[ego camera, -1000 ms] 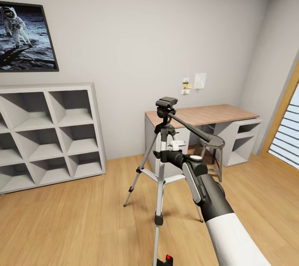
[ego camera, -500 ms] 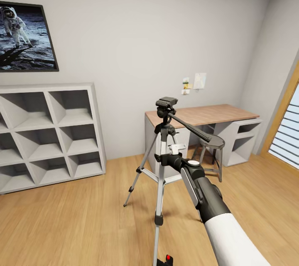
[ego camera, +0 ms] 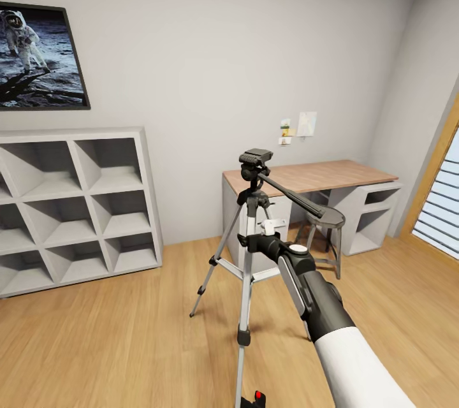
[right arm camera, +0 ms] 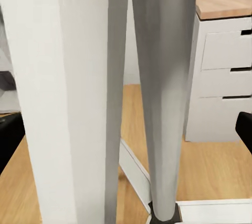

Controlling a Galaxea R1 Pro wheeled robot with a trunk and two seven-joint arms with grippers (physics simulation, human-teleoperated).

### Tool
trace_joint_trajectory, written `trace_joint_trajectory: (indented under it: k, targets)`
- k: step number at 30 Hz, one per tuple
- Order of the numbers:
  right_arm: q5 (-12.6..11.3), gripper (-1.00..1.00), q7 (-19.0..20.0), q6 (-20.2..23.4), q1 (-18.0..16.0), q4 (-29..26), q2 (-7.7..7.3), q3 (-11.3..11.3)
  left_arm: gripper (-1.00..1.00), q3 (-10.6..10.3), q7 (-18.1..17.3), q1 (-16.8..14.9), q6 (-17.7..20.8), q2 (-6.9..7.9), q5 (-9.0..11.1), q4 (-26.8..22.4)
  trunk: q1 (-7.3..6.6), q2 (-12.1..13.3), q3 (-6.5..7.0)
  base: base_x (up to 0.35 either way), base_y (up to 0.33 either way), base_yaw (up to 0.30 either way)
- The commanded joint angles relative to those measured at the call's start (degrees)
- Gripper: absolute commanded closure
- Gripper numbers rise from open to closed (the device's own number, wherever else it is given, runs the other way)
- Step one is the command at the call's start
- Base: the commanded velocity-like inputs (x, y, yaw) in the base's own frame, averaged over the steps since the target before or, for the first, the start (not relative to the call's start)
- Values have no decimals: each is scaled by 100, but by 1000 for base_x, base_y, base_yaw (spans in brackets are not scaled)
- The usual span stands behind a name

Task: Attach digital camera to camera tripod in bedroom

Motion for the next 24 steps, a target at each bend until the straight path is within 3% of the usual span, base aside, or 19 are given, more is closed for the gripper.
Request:
trace_joint_trajectory:
  k: [1,8,24]
  targets:
    - [-28,-100,4,37,-3,-39,-1,-3,-100,3,1,1,-10,-1,23,-6,0,-3,-6,0,0,0]
    - [-28,-100,17,106,-3,-415,-13,3,-100,3,1,1,-10,1,21,-6,0,-3,-6,0,0,0]
    - [-36,-100,16,149,-3,-490,-2,4,-100,3,1,1,-10,-2,22,-6,0,-3,-6,0,0,0]
